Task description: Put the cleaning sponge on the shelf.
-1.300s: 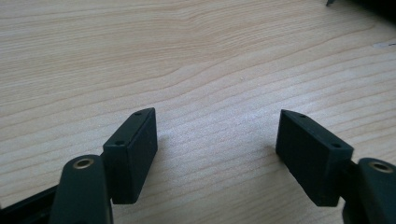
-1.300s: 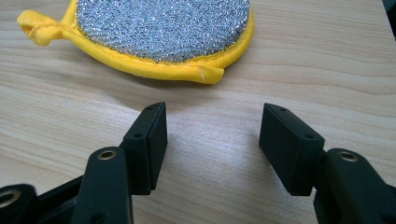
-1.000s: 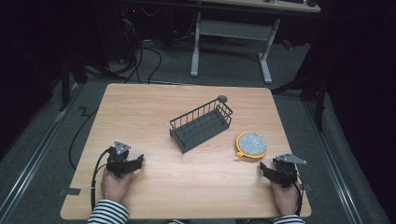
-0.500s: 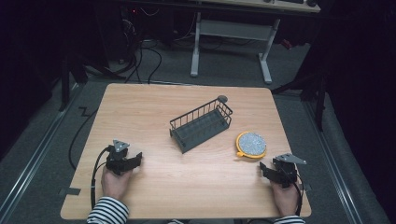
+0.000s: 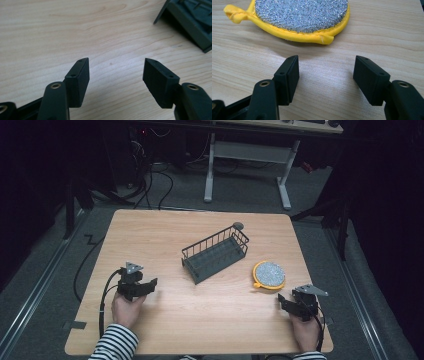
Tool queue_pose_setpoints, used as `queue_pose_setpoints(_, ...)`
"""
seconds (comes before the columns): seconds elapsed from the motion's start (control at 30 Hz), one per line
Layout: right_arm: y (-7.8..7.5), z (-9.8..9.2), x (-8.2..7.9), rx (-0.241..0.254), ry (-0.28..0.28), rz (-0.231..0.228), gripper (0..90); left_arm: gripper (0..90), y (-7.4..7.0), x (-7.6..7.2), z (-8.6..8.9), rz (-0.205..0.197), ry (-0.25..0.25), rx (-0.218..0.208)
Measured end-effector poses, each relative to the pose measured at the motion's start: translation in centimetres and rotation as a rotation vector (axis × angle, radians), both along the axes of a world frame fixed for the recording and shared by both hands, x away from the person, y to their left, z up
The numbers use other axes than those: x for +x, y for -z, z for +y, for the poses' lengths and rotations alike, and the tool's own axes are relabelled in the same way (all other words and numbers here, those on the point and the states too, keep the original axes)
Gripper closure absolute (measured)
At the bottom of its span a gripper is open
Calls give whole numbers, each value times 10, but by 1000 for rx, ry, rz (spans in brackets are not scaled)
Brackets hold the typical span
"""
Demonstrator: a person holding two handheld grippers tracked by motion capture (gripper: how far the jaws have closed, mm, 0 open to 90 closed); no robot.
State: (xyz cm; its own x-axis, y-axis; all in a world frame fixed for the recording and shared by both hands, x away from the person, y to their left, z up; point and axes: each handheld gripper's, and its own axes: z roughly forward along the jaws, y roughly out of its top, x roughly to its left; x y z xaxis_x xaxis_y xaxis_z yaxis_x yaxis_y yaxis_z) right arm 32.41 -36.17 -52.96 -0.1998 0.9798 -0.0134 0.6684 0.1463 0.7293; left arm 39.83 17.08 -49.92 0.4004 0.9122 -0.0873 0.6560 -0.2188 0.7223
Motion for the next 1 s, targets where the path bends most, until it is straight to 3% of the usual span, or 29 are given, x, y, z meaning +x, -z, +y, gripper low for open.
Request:
queue_pose_setpoints(0.13,0,0,0,1,-2,1,373,385,-12,2,-7,-12,20,-20)
queue_pose_setpoints(0.37,0,0,0,2,-2,0,373,377,-29,9,-24,1,88,-33)
queue_pose_setpoints(0.53,0,0,0,2,-3,1,370,351,-46,16,-38,-5,120,-68)
queue_pose_setpoints(0.77,0,0,0,-2,-2,1,370,298,-65,30,-62,-20,166,-24)
queue_pose_setpoints(1.0,0,0,0,-1,-3,1,367,301,-75,43,-74,-6,183,-37)
